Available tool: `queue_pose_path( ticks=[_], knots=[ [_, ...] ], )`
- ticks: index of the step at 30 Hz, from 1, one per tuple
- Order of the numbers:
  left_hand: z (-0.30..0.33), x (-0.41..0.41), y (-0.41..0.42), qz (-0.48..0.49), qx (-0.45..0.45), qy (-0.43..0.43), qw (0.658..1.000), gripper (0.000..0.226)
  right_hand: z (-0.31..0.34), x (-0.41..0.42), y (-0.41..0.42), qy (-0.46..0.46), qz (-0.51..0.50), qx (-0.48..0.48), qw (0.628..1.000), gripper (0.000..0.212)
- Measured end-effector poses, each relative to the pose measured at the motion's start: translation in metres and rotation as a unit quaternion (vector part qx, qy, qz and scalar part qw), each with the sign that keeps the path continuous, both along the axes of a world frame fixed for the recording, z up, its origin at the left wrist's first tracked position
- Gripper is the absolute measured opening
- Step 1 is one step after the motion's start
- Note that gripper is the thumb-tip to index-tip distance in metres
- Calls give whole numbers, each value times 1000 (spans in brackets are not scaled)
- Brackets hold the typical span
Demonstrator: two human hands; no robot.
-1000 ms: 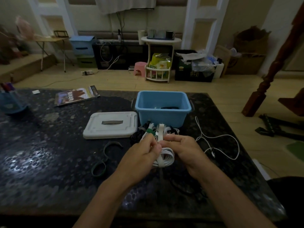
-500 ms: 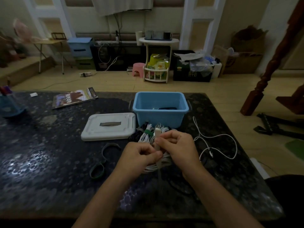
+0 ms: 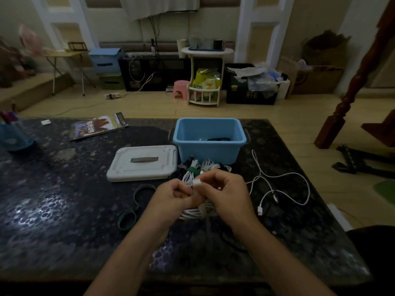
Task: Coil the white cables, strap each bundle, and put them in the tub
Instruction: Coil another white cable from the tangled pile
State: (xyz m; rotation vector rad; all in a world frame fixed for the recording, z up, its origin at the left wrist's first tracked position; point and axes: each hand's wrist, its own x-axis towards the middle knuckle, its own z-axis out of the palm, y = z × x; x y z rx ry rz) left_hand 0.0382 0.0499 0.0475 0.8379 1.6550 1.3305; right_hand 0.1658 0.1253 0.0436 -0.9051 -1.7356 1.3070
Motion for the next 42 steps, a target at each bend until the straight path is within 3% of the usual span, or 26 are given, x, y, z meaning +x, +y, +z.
queue_pose_path(
  ticks=[2, 7, 18, 23, 25, 28, 31, 33, 38, 42],
  knots=[
    [0, -2, -2, -40, -24, -14, 999, 46, 0, 0, -2, -3, 7, 12, 1000, 11],
    [-1, -6, -4, -84, -83, -2, 993, 16, 1, 2, -6, -7, 6, 69, 998, 17],
    [1, -11, -9, -123, -80, 40, 988, 16, 4, 5, -9, -1, 24, 102, 995, 21],
    [0, -7, -6, -62, -44, 13, 997, 14, 7, 5, -5, 23, 45, 97, 994, 20],
    [1, -6, -6, -26, -43, -28, 998, 13, 9, 8, -3, 7, 99, 83, 992, 31],
    [2, -15, -6, -6, -35, -88, 996, 17, 7, 14, -1, -74, 171, 85, 979, 62],
    [2, -21, -6, -8, -39, -104, 994, 39, 2, 16, 2, -126, 165, 169, 964, 52],
    [2, -21, -5, -6, -47, -101, 994, 41, 0, 17, 4, -140, 145, 221, 954, 47],
    [3, -23, -3, 5, -61, -117, 991, 22, -4, 14, 3, -116, 133, 304, 936, 34],
    [2, -24, -4, 12, -68, -127, 989, 14, -5, 10, 4, -116, 141, 312, 932, 31]
  ],
)
